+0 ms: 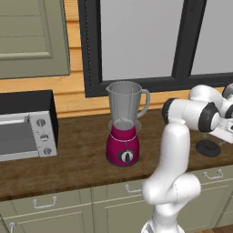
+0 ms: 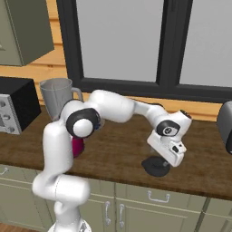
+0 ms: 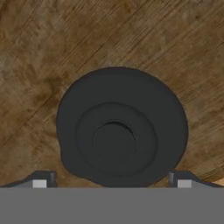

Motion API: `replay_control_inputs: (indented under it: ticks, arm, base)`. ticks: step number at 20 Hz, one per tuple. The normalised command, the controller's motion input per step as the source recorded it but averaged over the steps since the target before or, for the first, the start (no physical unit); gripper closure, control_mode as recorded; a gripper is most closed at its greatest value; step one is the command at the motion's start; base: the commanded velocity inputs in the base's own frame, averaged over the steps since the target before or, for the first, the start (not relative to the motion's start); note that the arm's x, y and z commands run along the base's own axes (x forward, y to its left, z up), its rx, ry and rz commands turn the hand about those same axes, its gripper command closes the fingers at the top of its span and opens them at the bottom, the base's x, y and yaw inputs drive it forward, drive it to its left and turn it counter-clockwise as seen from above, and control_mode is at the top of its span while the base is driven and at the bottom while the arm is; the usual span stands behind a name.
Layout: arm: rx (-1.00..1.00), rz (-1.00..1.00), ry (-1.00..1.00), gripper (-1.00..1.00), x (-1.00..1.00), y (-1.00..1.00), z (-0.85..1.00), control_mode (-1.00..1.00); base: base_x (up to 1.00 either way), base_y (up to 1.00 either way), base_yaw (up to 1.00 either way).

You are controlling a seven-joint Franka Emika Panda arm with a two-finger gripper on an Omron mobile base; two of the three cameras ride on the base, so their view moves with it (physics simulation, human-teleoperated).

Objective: Close the lid blender by securely placing the lid on top.

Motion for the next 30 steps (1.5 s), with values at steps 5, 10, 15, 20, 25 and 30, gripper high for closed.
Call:
replay_control_inputs:
  ticks: [5, 10, 15, 20, 25, 30]
  arm:
    - [0.00, -0.02, 0.00, -1.00, 0.19, 0.36, -0.14, -1.00]
    - [0.00, -0.05, 0.00, -1.00, 0.00, 0.44, -0.15, -1.00]
    - [-0.03, -0.09, 0.00, -1.00, -0.22, 0.20, -0.11, -1.00]
    - [-0.11, -0.12, 0.00, -1.00, -0.11, 0.07, -0.01, -1.00]
    - [-0.18, -0.10, 0.00, -1.00, 0.01, 0.01, -0.03, -1.00]
    - [-0.16, -0.06, 0.00, -1.00, 0.10, 0.00, -0.25, -1.00]
  base:
    - [0.00, 0.00, 0.00]
    - [0.00, 0.00, 0.00]
    - [0.00, 0.00, 0.00]
    - [0.00, 0.00, 0.00]
    - [0.00, 0.00, 0.00]
    - [0.00, 0.00, 0.00]
